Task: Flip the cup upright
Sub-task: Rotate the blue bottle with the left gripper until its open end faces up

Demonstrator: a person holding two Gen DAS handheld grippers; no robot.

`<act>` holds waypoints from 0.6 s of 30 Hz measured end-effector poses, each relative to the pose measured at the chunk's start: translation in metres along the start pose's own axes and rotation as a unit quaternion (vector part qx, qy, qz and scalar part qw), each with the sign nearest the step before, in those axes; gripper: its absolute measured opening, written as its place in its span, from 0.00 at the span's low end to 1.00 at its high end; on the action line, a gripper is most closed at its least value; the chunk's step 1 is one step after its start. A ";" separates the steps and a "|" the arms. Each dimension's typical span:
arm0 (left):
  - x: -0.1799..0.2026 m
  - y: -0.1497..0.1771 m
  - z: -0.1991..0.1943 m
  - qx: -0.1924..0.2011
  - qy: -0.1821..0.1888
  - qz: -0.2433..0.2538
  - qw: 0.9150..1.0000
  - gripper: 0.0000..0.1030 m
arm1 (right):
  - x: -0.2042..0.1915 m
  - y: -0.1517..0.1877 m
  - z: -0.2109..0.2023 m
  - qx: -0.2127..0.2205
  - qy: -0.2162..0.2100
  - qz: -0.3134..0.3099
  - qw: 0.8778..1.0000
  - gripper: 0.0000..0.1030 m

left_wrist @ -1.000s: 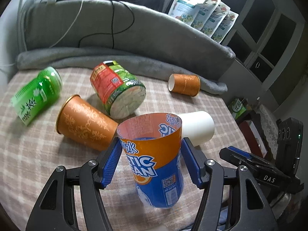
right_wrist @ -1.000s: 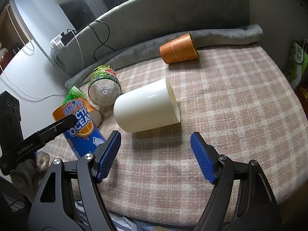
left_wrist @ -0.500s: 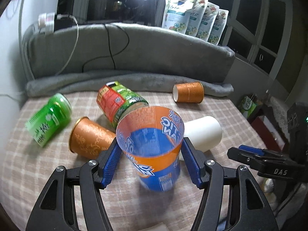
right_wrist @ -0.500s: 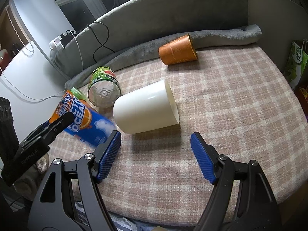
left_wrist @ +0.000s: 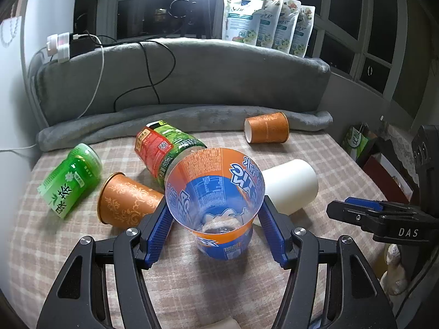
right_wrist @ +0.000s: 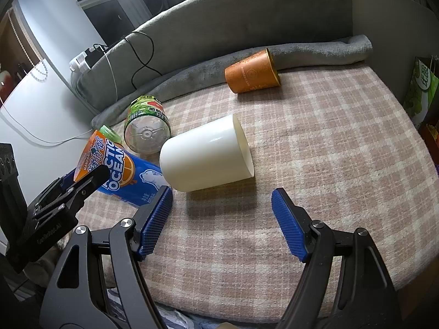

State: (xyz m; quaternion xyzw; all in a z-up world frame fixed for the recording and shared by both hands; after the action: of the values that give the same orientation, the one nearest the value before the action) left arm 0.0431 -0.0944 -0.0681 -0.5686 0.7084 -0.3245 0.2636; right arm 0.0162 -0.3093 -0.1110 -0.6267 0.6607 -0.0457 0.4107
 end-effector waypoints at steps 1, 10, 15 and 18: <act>0.001 0.000 0.000 0.000 -0.001 0.002 1.000 0.60 | 0.000 0.000 0.000 0.000 0.000 0.000 1.000 0.75; 0.009 0.003 -0.003 0.004 -0.004 0.017 1.000 0.60 | 0.000 -0.001 -0.001 0.003 0.000 0.001 1.000 0.75; 0.012 0.004 -0.005 0.004 0.002 0.020 1.000 0.61 | 0.000 -0.001 -0.004 0.006 -0.001 0.001 1.000 0.75; 0.013 0.004 -0.003 -0.005 0.017 0.014 1.000 0.64 | 0.001 -0.001 -0.005 0.007 -0.001 0.001 1.000 0.75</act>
State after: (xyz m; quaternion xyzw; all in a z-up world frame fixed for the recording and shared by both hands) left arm 0.0357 -0.1059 -0.0697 -0.5541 0.7223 -0.3271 0.2535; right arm 0.0139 -0.3123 -0.1076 -0.6228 0.6608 -0.0493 0.4159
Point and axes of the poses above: each gripper's, at about its wrist camera, not at the fingertips, and z roughly the way its jaws point, x to its right, y to its underside, the point moved 2 cm from there along z, roughly the way its jaws point, and after that the axes turned 10 degrees about -y, right-handed, at the moved point
